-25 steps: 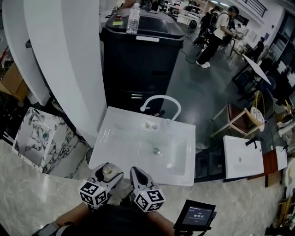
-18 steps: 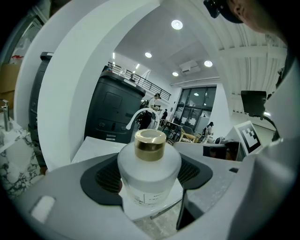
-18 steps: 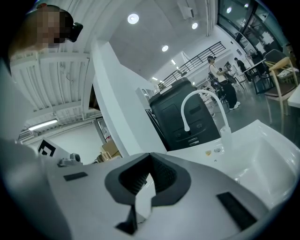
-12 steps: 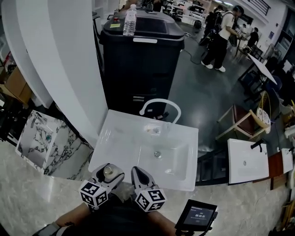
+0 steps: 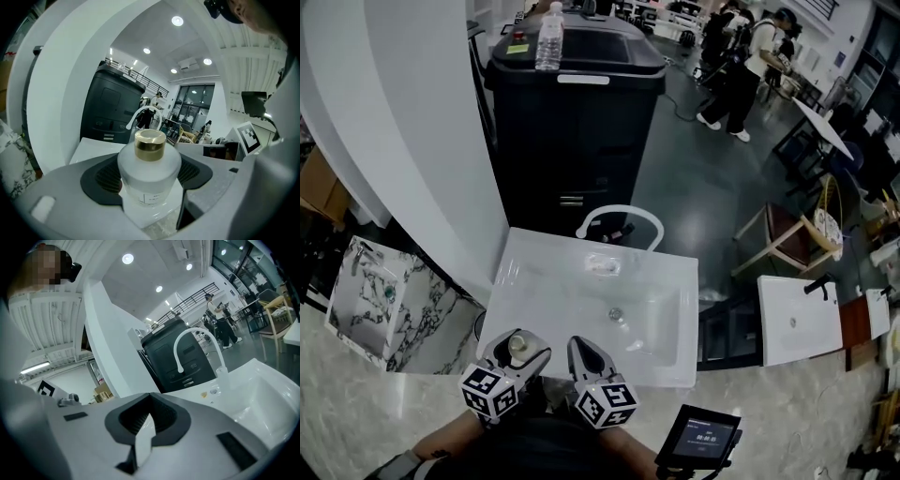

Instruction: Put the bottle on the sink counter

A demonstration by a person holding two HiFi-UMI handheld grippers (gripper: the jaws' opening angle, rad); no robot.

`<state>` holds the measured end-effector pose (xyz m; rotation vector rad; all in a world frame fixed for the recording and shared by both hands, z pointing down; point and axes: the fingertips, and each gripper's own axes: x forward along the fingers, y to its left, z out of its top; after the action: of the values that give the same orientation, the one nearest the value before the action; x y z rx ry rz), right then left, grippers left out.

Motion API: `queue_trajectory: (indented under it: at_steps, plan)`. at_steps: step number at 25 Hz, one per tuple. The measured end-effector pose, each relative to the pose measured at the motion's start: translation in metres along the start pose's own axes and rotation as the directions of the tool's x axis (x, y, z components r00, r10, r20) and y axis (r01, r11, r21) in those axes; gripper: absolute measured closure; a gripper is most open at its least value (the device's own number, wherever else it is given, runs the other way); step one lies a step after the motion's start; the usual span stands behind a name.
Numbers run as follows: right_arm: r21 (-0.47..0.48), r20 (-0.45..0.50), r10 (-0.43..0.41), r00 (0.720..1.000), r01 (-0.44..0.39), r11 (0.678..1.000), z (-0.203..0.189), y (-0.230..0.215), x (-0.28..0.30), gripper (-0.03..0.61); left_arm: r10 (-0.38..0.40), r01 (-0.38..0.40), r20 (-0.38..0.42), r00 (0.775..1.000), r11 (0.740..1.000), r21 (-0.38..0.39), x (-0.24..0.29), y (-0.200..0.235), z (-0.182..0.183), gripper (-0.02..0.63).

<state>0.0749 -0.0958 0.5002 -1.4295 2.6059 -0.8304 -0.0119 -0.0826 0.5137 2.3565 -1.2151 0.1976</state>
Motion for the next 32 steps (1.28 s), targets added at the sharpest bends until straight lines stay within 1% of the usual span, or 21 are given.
queue_trajectory:
  at_steps: [4, 8, 13, 16, 19, 23, 25, 32]
  plan:
    - [-0.003, 0.008, -0.033, 0.999, 0.033, 0.999, 0.006, -0.002, 0.008, 0.583, -0.027, 0.027, 0.002, 1.0, 1.0, -0.003, 0.009, 0.01, 0.009, 0.275]
    - [0.001, 0.01, -0.066, 0.998, 0.066, 0.998, 0.008, -0.008, 0.012, 0.583, -0.046, 0.046, -0.014, 0.999, 0.999, -0.009, 0.018, 0.018, 0.008, 0.275]
    - [0.005, 0.021, -0.101, 0.995, 0.101, 0.995, 0.012, -0.016, 0.022, 0.583, -0.048, 0.049, -0.018, 0.999, 0.999, 0.012, 0.036, 0.038, 0.013, 0.275]
    - [0.015, 0.021, -0.12, 0.993, 0.12, 0.993, 0.014, -0.023, 0.031, 0.583, -0.032, 0.033, -0.02, 0.999, 0.999, 0.024, 0.048, 0.057, 0.017, 0.275]
    - [0.029, 0.009, -0.139, 0.99, 0.138, 0.99, 0.012, -0.031, 0.038, 0.583, 0.001, 0.0, -0.027, 1.0, 0.999, 0.038, 0.061, 0.08, 0.016, 0.275]
    - [0.04, -0.004, -0.155, 0.988, 0.155, 0.987, 0.011, -0.041, 0.049, 0.583, 0.059, -0.056, -0.032, 0.998, 0.994, 0.092, 0.082, 0.113, 0.019, 0.275]
    - [0.045, -0.015, -0.163, 0.986, 0.164, 0.986, 0.01, -0.045, 0.055, 0.583, 0.08, -0.075, -0.038, 0.996, 0.992, 0.103, 0.093, 0.129, 0.02, 0.275]
    - [0.053, -0.046, -0.188, 0.981, 0.19, 0.98, 0.003, -0.054, 0.071, 0.583, 0.114, -0.107, -0.048, 0.992, 0.986, 0.129, 0.132, 0.172, 0.024, 0.275]
